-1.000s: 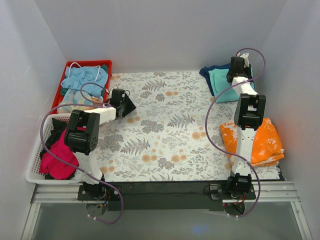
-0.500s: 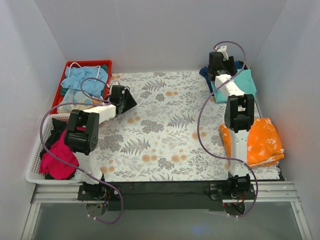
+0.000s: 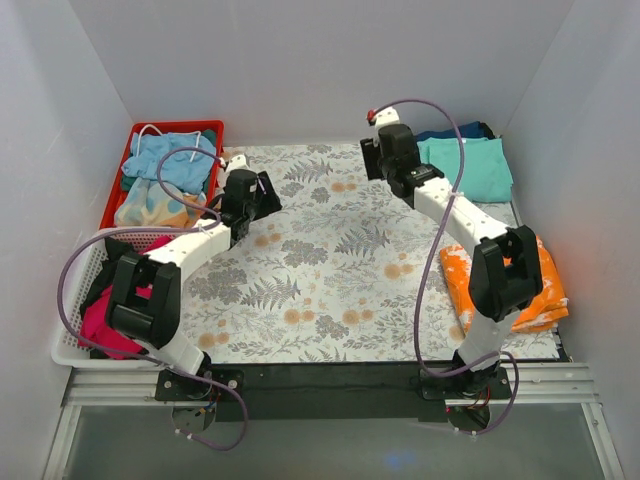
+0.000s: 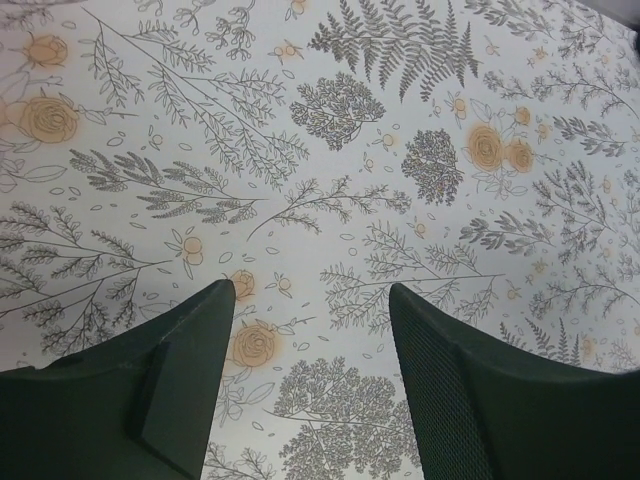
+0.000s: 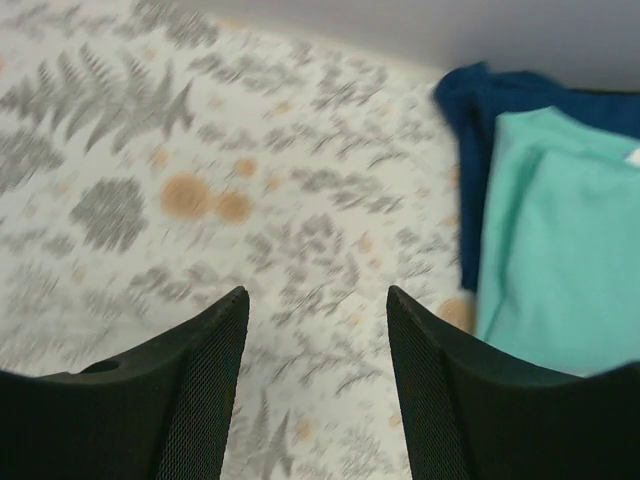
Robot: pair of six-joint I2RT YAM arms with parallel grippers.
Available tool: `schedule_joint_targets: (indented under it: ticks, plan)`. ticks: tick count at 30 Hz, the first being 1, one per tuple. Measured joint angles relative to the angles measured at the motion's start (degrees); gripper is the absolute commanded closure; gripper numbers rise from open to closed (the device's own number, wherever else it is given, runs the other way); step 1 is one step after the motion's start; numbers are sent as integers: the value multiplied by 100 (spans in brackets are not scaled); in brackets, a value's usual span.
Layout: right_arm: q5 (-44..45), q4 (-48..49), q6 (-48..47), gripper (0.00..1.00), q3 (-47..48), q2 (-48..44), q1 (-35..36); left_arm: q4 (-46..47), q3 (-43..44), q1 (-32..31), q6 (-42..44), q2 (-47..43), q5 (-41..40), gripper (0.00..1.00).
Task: Fold and stack the t-shirts
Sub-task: Neatly place the folded tshirt to the corner
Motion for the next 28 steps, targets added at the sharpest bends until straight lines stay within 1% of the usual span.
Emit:
schedule_joint_targets:
  ticks: [3, 7, 9, 12, 15, 19, 27, 28]
  plan:
    - [-474, -2, 168, 37, -1005, -562, 380, -68, -223, -328, 175, -389, -479, 37]
    - [-994, -20, 485, 38, -2347, -1217, 960, -162, -450, -984, 459, -708, -1298, 37]
    - [-1108, -109, 671, 38, -2959, -1598, 1187, -208, -656, -1325, 529, -861, -1657, 37]
    - [-1119, -170, 929, 38, -3633, -2168, 1416, -254, -953, -1718, 531, -1075, -1888, 36]
    - [-1032, -157, 1163, 38, -4089, -2684, 1633, -308, -1355, -1974, 490, -1456, -2055, 36]
    - [-894, -120, 1370, 39, -4463, -3130, 1821, -343, -1589, -2155, 442, -1888, -2284, 36]
    - [-629, -72, 1497, 39, -4741, -3510, 1851, -343, -1768, -2304, 402, -2284, -2575, 37]
    - [-601, -44, 1497, 39, -4741, -3532, 1856, -341, -1768, -2317, 402, -2286, -2601, 34]
